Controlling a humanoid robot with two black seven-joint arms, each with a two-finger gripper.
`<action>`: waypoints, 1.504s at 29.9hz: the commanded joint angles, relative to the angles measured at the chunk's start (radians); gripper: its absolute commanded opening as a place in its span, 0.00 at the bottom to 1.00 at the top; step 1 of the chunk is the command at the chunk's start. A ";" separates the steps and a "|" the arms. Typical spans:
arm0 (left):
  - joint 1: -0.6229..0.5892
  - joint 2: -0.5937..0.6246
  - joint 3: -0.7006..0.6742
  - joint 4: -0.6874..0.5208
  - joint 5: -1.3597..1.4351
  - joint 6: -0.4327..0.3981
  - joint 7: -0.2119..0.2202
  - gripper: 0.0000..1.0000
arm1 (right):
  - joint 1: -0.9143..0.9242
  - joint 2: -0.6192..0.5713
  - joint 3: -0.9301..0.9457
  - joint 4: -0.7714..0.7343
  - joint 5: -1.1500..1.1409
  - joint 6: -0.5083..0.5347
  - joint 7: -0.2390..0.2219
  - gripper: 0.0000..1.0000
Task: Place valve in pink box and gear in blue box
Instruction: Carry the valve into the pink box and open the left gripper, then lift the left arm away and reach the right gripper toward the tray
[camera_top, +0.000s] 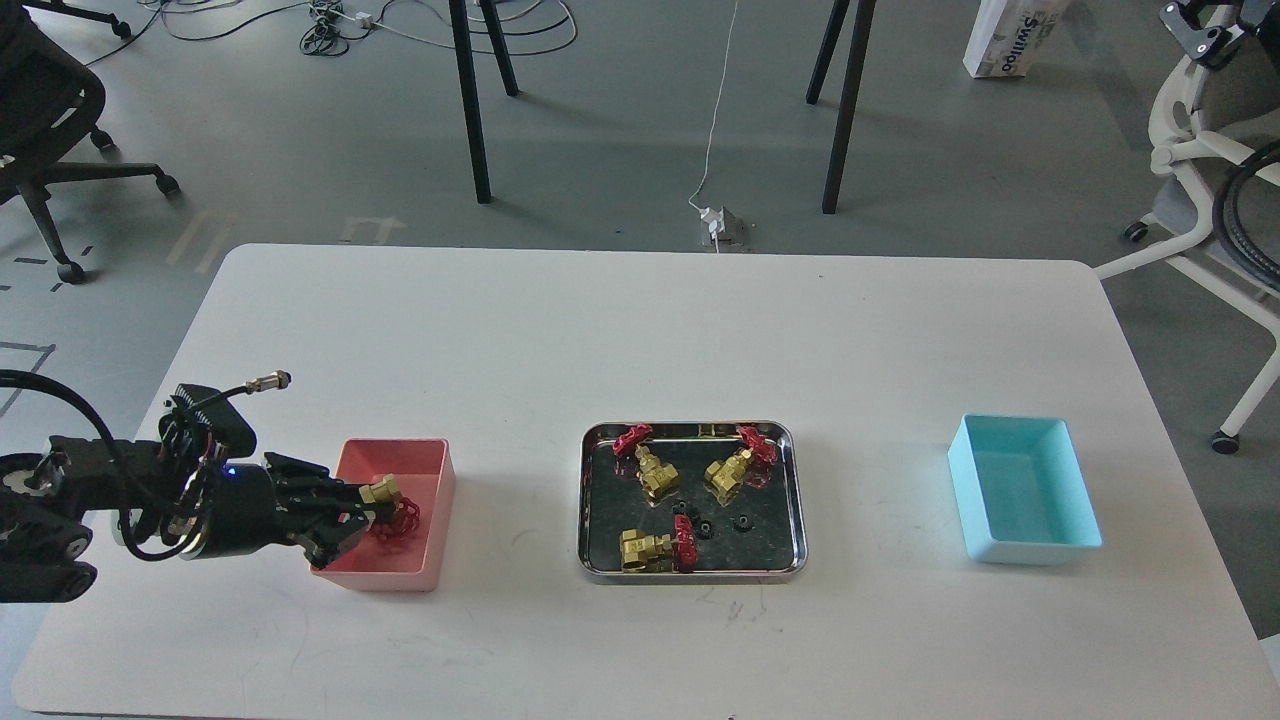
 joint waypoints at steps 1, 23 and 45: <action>0.007 0.001 -0.012 0.005 -0.001 0.000 0.000 0.20 | 0.000 0.000 0.000 0.002 0.001 0.000 0.000 1.00; 0.016 0.085 -0.246 -0.017 0.002 0.000 0.000 0.69 | -0.016 -0.015 -0.014 0.012 -0.005 0.005 0.000 1.00; 0.142 -0.003 -1.575 -0.172 -1.110 -0.821 0.000 0.96 | 0.305 -0.008 -0.510 0.276 -1.267 0.381 -0.018 1.00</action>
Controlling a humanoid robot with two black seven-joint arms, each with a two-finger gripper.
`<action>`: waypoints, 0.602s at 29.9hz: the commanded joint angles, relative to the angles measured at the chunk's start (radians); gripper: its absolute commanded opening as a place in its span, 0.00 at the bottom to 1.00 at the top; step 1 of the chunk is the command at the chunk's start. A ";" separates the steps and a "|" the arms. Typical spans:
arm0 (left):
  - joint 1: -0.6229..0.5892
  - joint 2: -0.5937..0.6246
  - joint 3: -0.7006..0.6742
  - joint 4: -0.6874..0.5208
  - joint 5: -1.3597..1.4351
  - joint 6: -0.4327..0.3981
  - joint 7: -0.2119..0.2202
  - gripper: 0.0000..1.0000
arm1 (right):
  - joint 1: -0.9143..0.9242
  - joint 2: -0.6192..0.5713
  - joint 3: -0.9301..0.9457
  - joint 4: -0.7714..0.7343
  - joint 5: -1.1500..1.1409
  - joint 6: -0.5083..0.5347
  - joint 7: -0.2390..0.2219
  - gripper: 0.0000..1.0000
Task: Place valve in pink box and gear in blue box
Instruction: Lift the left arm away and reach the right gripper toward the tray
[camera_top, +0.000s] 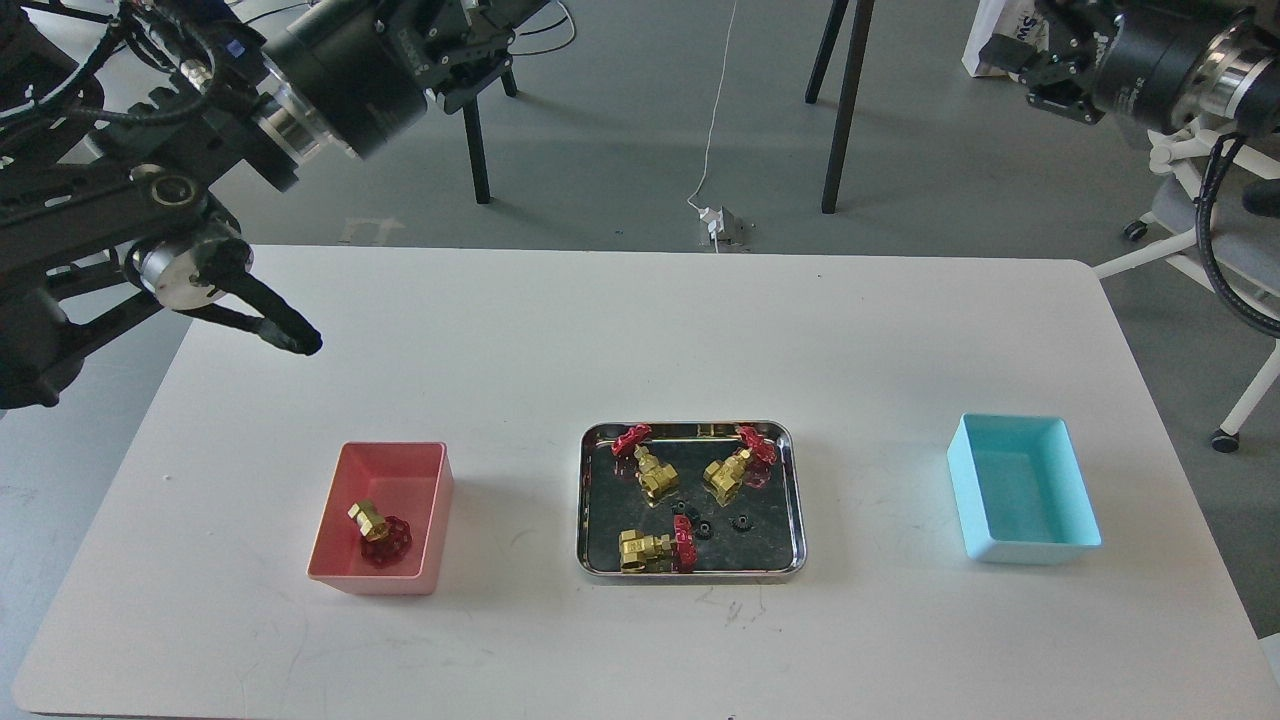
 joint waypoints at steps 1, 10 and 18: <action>0.054 -0.078 -0.085 0.063 -0.098 -0.115 0.000 0.96 | 0.019 0.002 -0.099 0.126 -0.248 0.007 0.008 1.00; 0.160 -0.363 -0.150 0.154 -0.098 -0.058 0.000 0.97 | 0.030 0.186 -0.509 0.195 -0.735 0.007 0.039 0.99; 0.266 -0.572 -0.164 0.213 -0.089 0.028 0.000 0.99 | 0.033 0.367 -0.543 0.084 -0.757 0.007 0.054 0.67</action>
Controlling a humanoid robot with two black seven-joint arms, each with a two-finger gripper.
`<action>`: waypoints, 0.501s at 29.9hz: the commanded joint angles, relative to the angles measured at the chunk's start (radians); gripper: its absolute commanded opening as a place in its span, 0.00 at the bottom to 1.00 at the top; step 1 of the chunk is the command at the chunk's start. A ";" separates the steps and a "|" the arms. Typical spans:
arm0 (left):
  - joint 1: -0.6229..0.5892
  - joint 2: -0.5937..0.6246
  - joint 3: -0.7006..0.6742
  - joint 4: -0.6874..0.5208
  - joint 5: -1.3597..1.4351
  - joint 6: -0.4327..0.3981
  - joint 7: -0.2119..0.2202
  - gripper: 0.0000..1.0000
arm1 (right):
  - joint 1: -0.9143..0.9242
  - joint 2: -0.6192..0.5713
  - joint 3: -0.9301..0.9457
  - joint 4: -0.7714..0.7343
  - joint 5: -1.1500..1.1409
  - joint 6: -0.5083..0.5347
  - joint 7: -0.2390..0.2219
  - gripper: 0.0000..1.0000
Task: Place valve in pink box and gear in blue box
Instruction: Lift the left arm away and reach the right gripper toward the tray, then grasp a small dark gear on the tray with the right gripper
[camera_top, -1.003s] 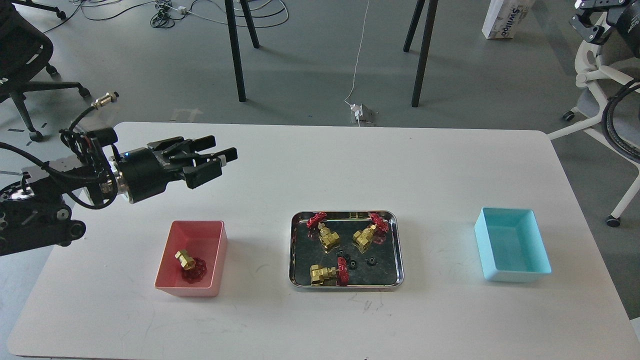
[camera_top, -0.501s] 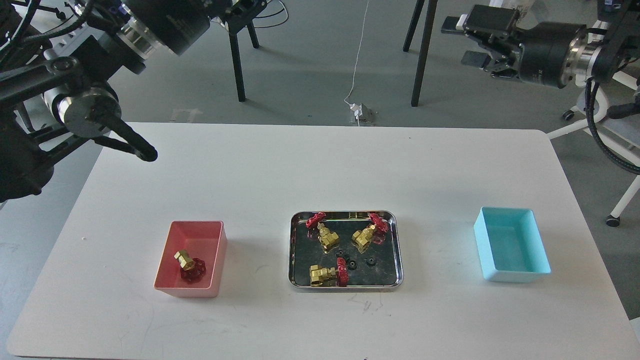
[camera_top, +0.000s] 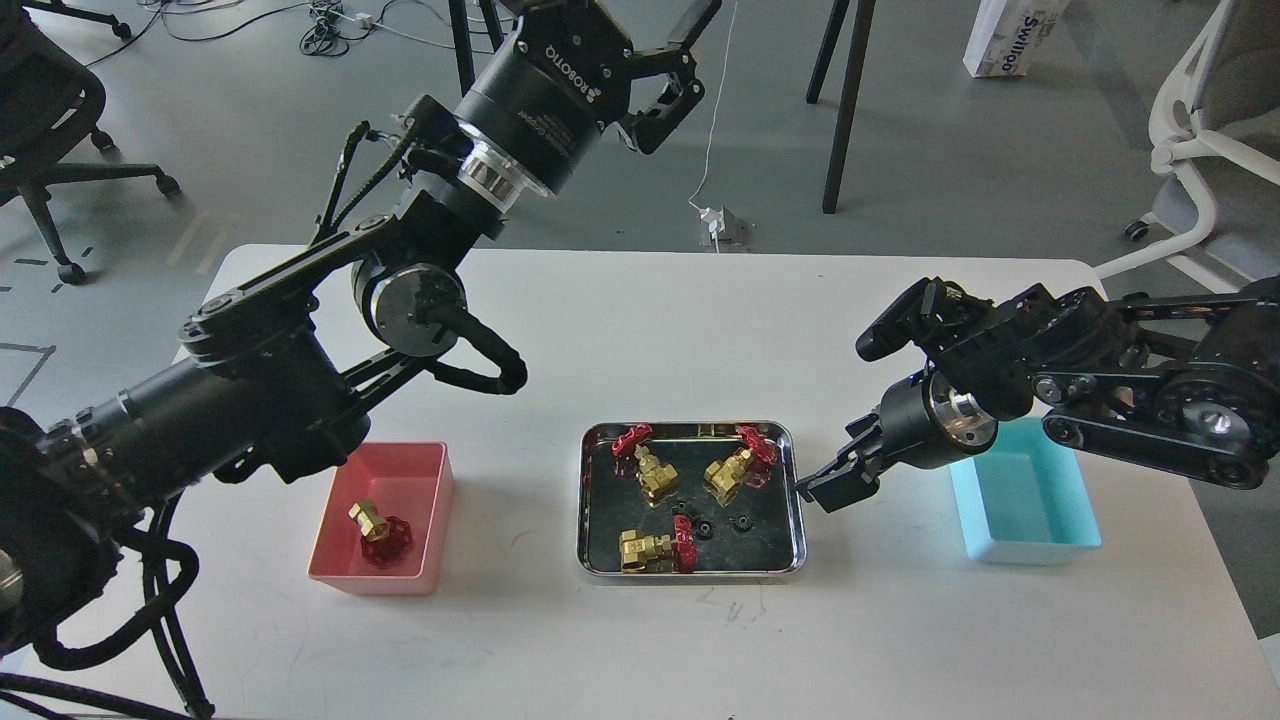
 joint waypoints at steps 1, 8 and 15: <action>0.035 -0.057 -0.001 0.011 0.005 0.005 0.000 0.99 | 0.004 0.083 -0.006 -0.055 -0.013 0.000 0.000 0.64; 0.055 -0.068 -0.001 0.011 0.014 0.005 0.000 0.99 | -0.007 0.189 -0.060 -0.115 -0.034 0.000 -0.007 0.59; 0.077 -0.071 0.000 0.011 0.015 0.005 0.000 0.99 | -0.013 0.290 -0.112 -0.208 -0.039 0.000 -0.008 0.59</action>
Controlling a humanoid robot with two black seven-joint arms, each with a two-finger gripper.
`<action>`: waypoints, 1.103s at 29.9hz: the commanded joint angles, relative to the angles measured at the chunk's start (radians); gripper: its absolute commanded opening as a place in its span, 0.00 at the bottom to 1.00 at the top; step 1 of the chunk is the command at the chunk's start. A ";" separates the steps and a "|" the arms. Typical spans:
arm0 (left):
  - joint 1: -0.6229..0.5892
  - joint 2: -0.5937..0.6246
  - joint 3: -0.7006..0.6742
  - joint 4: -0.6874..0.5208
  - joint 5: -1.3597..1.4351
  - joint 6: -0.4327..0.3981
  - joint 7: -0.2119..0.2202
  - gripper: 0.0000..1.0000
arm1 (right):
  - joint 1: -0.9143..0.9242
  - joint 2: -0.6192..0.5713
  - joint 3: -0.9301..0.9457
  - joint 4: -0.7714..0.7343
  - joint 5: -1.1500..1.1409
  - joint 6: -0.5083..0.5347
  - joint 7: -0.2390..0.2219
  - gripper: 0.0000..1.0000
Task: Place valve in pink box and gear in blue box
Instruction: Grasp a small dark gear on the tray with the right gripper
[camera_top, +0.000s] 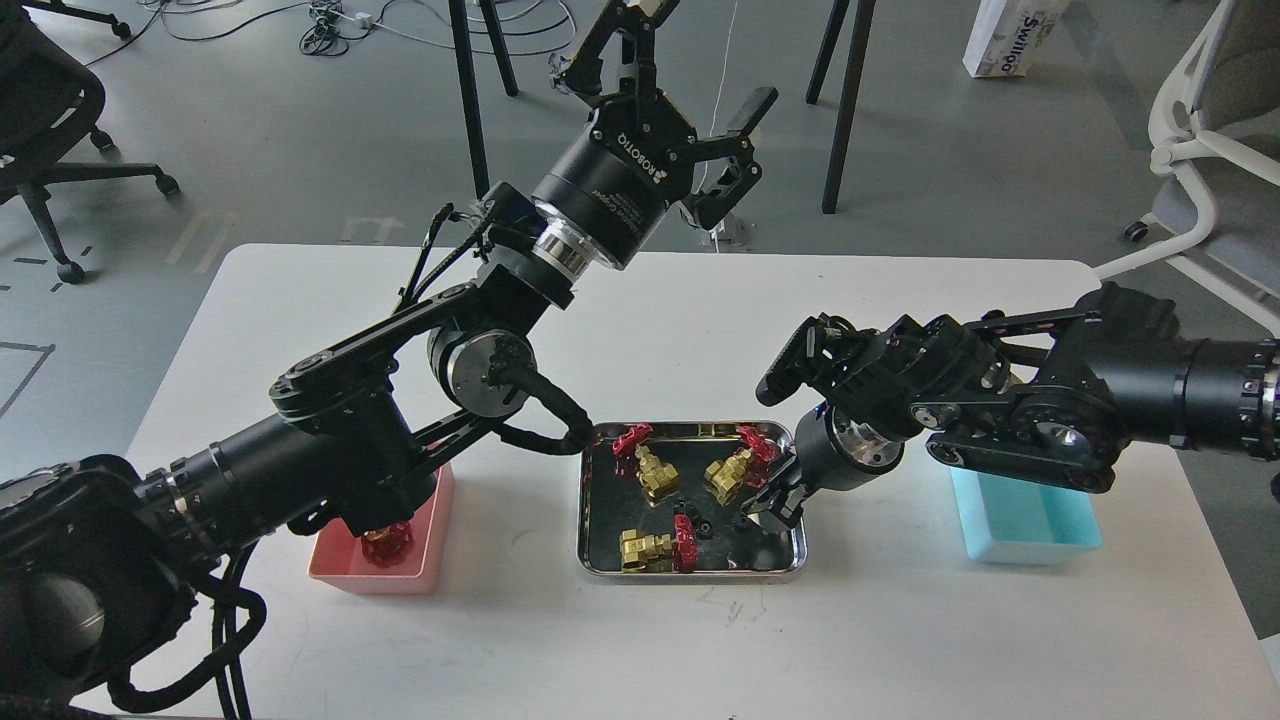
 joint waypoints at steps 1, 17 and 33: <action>0.006 0.000 0.000 0.000 0.001 0.000 0.000 0.99 | -0.002 0.039 -0.024 -0.039 -0.002 0.000 0.000 0.59; 0.036 -0.013 0.000 0.001 0.030 0.000 0.000 0.99 | -0.047 0.068 -0.027 -0.068 0.000 0.000 0.000 0.52; 0.062 -0.013 0.000 0.009 0.031 0.000 0.000 0.99 | -0.064 0.094 -0.023 -0.125 0.001 0.000 0.000 0.44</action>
